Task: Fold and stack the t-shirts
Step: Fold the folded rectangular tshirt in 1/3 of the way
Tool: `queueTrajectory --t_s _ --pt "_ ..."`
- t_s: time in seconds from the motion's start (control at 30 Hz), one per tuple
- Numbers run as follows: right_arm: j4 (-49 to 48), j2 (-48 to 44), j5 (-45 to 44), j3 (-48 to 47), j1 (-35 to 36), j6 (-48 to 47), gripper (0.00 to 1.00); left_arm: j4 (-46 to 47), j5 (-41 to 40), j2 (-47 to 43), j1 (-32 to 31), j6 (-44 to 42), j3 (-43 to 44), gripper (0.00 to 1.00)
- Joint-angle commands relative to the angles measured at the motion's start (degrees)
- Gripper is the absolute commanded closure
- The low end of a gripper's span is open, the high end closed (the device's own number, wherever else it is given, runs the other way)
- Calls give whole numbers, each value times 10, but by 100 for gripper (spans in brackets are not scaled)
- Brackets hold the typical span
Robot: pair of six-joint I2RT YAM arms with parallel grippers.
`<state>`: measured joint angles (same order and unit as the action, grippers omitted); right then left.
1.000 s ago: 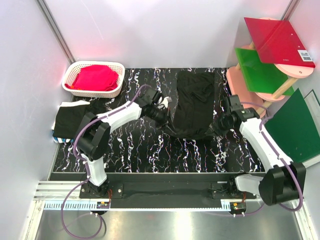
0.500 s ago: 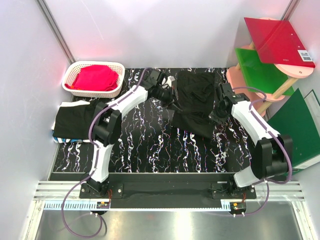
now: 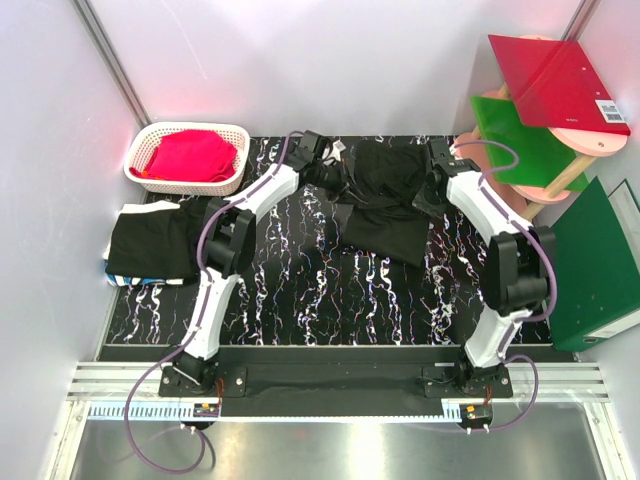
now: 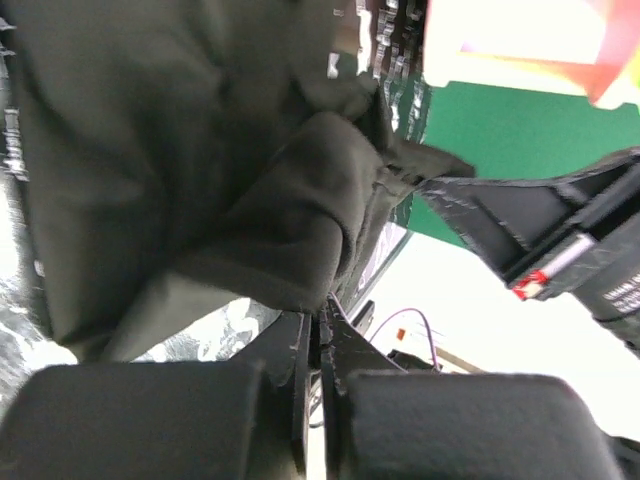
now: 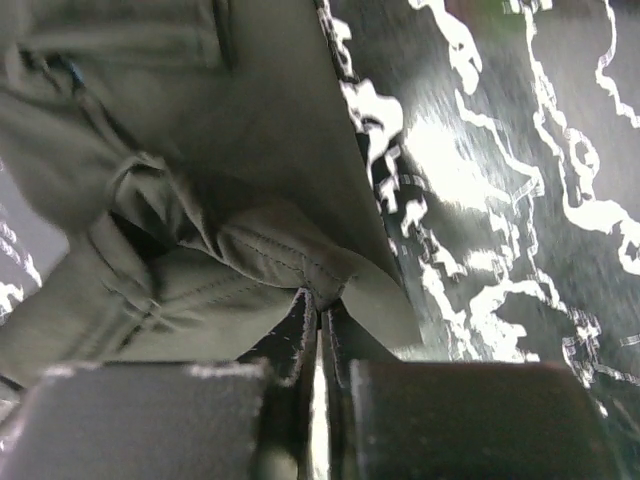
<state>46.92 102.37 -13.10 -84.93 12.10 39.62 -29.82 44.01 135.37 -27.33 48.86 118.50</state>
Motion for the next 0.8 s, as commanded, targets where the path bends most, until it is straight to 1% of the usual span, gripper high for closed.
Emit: queueTrajectory --t_s 0.0,0.03,0.07,0.1,0.13,0.27,0.3,0.4,0.47,0.57,0.63,0.7,0.77 --pt "-20 46 -46 -66 0 -40 74 38 37 13 12 27 11 4" --pt "-21 48 -53 -71 1 -42 43 41 37 8 14 25 3 1" --pt "-23 38 -62 -68 3 -41 28 47 35 1 18 16 -4 1" --pt "-25 28 -75 -65 4 -40 17 49 27 -22 19 12 -13 1" --pt "-36 16 -82 -58 4 -42 0 53 23 -34 22 8 -33 1" --pt "-59 -73 -85 -8 4 -46 0 55 23 -90 28 -19 -71 1" --pt "-61 -88 -78 1 4 -46 0 55 19 -111 28 -23 -80 1" --pt "-60 -140 -59 46 4 -37 0 54 24 -135 24 -43 -113 1" --pt "-52 -173 -44 86 4 -19 0 46 29 -138 19 -56 -143 1" --pt "-27 -198 -11 131 3 3 0 8 13 -138 14 -92 -196 1" --pt "-15 -211 5 153 4 14 0 0 -3 -142 14 -104 -244 1" --pt "-11 -232 7 162 5 20 0 -1 -22 -149 14 -113 -286 1" --pt "-7 -248 4 166 5 20 0 2 -28 -147 14 -120 -301 1"
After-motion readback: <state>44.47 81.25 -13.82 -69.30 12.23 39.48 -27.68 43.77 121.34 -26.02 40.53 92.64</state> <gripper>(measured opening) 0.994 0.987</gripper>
